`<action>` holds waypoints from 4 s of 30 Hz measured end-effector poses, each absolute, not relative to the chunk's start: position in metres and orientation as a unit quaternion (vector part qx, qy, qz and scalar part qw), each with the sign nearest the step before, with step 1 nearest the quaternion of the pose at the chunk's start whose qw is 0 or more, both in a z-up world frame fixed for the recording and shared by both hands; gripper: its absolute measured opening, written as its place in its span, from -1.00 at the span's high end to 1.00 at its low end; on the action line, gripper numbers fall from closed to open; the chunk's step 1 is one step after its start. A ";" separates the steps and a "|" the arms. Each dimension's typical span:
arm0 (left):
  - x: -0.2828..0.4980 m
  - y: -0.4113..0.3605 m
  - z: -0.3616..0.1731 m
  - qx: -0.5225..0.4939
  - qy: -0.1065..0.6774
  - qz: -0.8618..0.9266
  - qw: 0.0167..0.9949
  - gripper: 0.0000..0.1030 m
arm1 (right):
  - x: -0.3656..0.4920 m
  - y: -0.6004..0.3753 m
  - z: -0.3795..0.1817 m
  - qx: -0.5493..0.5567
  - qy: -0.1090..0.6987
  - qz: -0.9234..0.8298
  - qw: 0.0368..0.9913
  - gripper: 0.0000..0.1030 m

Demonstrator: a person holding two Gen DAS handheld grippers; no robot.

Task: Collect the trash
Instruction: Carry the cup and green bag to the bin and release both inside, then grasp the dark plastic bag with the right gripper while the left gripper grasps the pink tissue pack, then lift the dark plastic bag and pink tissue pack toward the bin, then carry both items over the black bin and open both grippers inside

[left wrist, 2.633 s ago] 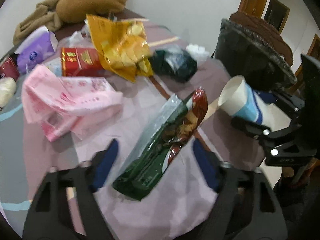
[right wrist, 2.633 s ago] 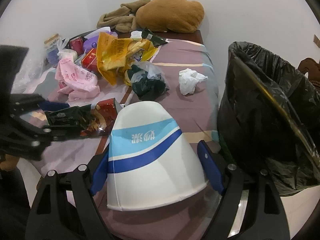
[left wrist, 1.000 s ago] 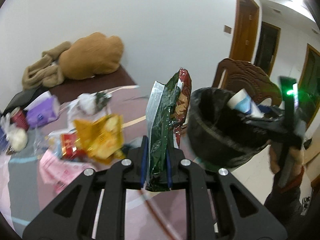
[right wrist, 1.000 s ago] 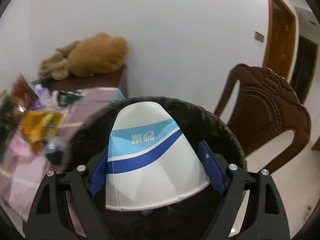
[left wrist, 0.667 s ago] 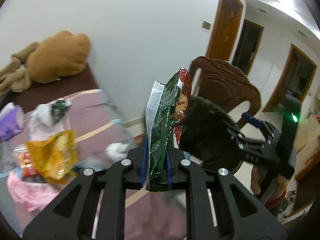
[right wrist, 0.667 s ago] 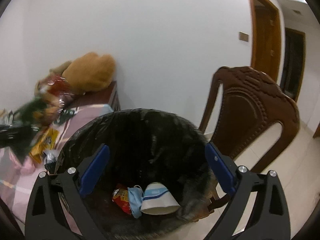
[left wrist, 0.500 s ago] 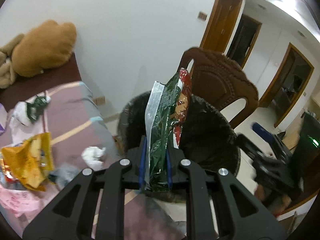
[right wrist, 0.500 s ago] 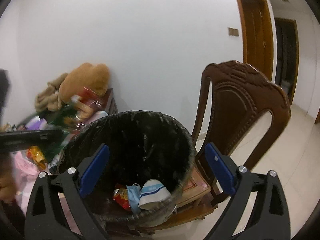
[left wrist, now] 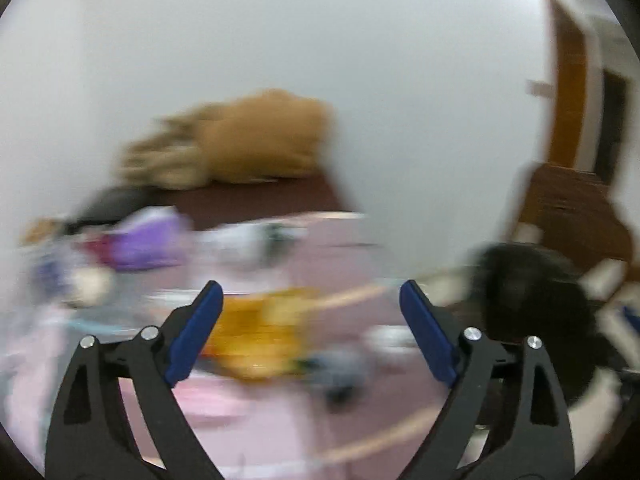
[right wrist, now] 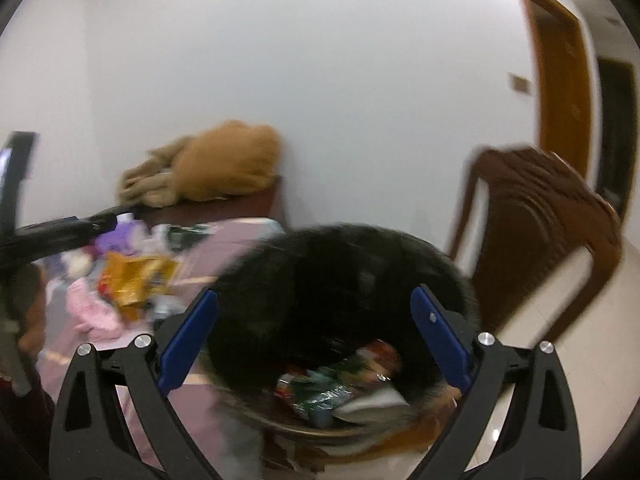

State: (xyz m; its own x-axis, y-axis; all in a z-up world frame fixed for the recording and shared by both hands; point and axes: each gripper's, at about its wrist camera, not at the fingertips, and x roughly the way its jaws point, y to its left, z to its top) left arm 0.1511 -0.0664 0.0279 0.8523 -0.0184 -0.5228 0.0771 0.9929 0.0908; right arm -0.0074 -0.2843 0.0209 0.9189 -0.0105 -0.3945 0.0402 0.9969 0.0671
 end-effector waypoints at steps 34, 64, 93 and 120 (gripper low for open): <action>0.168 0.125 -0.066 -0.065 0.399 0.044 0.913 -0.86 | 0.137 -0.096 -0.079 -0.130 0.414 0.053 0.899 0.08; 0.122 0.097 -0.037 0.002 0.357 0.002 0.934 0.36 | 0.078 -0.102 -0.057 -0.089 0.382 0.103 0.914 0.07; 0.086 0.051 -0.020 0.081 0.317 -0.011 0.945 0.34 | 0.047 -0.118 -0.034 -0.073 0.341 0.104 0.932 0.07; 0.097 -0.018 0.021 0.045 0.267 -0.051 0.961 0.33 | 0.018 -0.278 0.010 0.002 0.266 -0.084 0.960 0.07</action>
State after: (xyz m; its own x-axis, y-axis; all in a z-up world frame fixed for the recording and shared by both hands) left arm 0.0972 -0.0177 0.0210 0.8522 -0.0738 -0.5180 0.1217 0.9908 0.0591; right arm 0.0185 -0.2776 0.0100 0.8446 -0.1611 -0.5105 0.1630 0.9858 -0.0414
